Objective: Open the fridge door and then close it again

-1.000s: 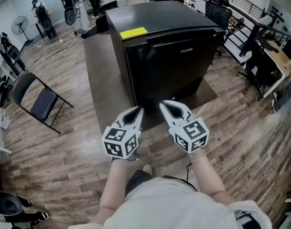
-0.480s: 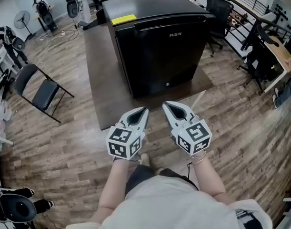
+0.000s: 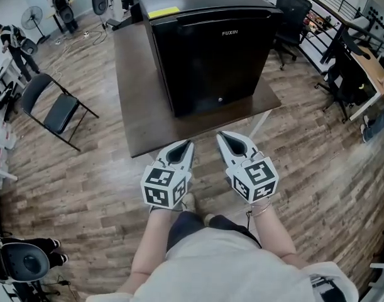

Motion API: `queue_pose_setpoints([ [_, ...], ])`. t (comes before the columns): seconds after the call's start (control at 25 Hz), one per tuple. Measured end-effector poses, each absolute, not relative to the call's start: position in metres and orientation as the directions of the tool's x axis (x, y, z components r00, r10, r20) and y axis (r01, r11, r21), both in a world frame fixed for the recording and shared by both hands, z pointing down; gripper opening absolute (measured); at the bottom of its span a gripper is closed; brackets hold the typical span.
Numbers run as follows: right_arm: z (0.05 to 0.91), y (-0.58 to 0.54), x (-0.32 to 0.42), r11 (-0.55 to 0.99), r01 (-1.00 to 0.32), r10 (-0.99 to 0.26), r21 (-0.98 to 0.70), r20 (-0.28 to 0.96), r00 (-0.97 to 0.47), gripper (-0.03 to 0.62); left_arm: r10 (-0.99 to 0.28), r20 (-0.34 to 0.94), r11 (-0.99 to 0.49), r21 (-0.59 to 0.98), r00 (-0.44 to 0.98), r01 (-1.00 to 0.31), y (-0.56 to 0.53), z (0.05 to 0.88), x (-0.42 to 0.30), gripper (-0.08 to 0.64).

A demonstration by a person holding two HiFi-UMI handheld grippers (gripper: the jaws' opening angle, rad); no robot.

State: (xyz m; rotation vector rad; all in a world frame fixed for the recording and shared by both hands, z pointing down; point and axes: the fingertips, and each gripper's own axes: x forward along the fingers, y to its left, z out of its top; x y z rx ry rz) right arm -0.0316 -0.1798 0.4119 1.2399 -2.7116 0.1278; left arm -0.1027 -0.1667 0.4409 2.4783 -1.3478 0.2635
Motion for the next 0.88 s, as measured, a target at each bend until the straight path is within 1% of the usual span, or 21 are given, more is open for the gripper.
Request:
queue_pose_setpoints([
  [0.52, 0.417, -0.17, -0.03, 0.664, -0.747, -0.729, -0.025, 0.204, -0.654, -0.002, -0.796, 0.297, -0.492, 0.189, 0.527, -0.85, -0.156, 0.439, -0.095, 0.011],
  [0.72, 0.413, -0.169, -0.032, 0.684, -0.729, -0.714, -0.02, 0.189, -0.675, -0.002, -0.788, 0.296, -0.507, 0.185, 0.54, -0.842, -0.158, 0.44, -0.086, 0.011],
  [0.88, 0.414, -0.169, -0.029, 0.674, -0.739, -0.723, -0.021, 0.185, -0.665, -0.002, -0.787, 0.302, -0.506, 0.185, 0.538, -0.843, -0.158, 0.443, -0.085, 0.011],
])
